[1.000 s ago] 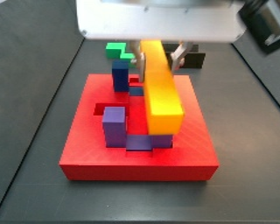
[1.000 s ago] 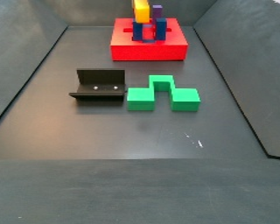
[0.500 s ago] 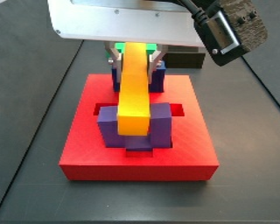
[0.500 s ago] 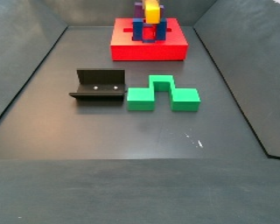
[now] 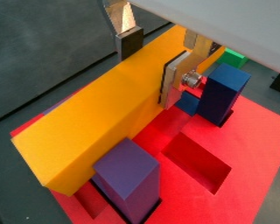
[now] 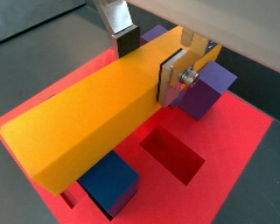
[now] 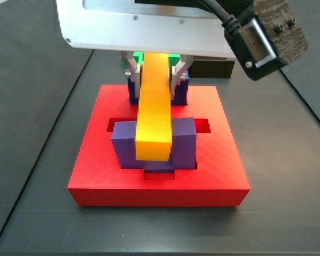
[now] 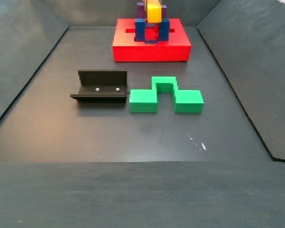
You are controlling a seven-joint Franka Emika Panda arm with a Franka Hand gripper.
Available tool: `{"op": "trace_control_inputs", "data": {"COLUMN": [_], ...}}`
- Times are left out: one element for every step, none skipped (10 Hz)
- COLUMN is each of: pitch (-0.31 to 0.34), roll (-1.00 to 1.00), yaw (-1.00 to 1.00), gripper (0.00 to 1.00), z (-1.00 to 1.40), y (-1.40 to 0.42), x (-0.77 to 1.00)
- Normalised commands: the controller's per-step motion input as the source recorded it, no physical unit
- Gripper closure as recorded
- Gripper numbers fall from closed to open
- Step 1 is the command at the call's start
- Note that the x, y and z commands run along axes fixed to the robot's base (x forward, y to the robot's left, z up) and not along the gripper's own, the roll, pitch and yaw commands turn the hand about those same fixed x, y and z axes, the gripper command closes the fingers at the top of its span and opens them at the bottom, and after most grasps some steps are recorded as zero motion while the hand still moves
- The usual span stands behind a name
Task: Pick up the yellow object. Move up. Move to above the board. Insert the yellow object.
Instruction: Insert the yellow object.
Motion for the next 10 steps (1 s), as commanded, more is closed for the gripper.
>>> {"op": "trace_control_inputs", "data": {"pitch": [0.000, 0.000, 0.017, 0.020, 0.000, 0.000, 0.000, 0.029, 0.061, 0.051], "roll": [-0.06, -0.05, -0.03, -0.05, -0.13, -0.22, -0.20, -0.25, -0.31, -0.30], "yaw": [0.00, 0.06, 0.18, 0.15, 0.10, 0.02, 0.00, 0.00, 0.00, 0.00], "gripper": [1.00, 1.00, 1.00, 1.00, 1.00, 1.00, 1.00, 1.00, 1.00, 1.00], "z": [-0.16, -0.09, -0.05, -0.03, -0.13, -0.17, -0.30, -0.43, -0.47, -0.45], "y": [0.00, 0.11, 0.07, 0.00, 0.04, 0.04, 0.06, 0.09, 0.07, 0.01], "x": [0.21, 0.23, 0.33, 0.35, 0.10, 0.00, -0.24, -0.34, -0.34, -0.31]}}
